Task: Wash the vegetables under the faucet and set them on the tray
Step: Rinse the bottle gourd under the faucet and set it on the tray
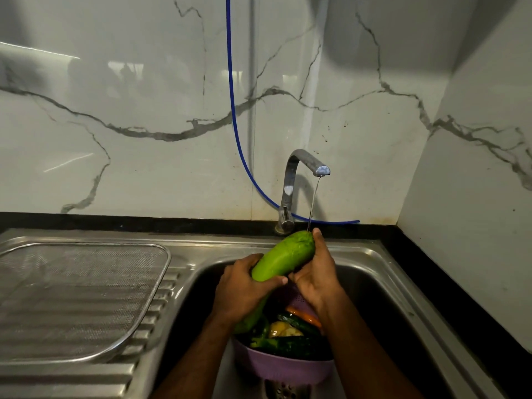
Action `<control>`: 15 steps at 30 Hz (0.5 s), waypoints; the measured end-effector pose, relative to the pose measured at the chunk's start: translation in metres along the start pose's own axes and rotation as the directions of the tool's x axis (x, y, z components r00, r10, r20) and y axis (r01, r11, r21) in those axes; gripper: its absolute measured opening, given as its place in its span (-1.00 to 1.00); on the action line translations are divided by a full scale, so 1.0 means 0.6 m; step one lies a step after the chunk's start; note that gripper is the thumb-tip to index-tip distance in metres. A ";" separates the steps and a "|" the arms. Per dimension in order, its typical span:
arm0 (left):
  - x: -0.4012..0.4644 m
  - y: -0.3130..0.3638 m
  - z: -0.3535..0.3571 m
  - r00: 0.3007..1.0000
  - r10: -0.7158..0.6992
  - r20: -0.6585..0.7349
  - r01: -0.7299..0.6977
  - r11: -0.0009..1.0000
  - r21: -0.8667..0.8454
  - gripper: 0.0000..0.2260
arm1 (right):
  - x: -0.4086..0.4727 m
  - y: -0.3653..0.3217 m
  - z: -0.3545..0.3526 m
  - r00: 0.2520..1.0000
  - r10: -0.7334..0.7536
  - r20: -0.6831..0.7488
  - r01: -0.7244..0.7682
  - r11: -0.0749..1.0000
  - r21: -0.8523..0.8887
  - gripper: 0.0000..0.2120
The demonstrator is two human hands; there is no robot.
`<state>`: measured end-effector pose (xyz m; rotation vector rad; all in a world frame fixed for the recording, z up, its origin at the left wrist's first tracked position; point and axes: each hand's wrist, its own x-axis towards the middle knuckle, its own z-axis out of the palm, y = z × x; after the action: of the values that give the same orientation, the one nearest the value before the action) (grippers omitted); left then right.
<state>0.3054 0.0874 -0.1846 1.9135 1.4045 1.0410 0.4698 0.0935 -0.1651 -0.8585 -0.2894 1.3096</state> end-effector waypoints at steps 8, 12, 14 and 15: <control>-0.022 0.030 0.027 1.000 0.006 -0.009 -0.005 0.987 0.163 -0.32 | 0.010 0.048 0.009 0.943 -0.296 -0.149 0.222 0.898 -0.380 -0.50; -0.015 0.032 0.024 1.000 -0.008 -0.006 0.009 0.989 0.144 -0.32 | 0.008 0.052 0.013 0.948 -0.304 -0.096 0.247 0.892 -0.378 -0.46; -0.011 0.030 0.021 1.000 -0.020 0.016 0.018 0.993 0.116 -0.36 | 0.008 0.047 0.008 0.941 -0.329 -0.084 0.287 0.903 -0.321 -0.49; -0.008 0.029 0.019 0.999 -0.035 0.041 0.033 0.999 0.034 -0.40 | 0.008 0.044 0.006 0.939 -0.336 -0.068 0.306 0.911 -0.277 -0.52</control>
<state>0.3233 0.0775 -0.1782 1.9177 1.4343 0.9617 0.4497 0.0996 -0.1820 -1.0560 -0.5006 0.9218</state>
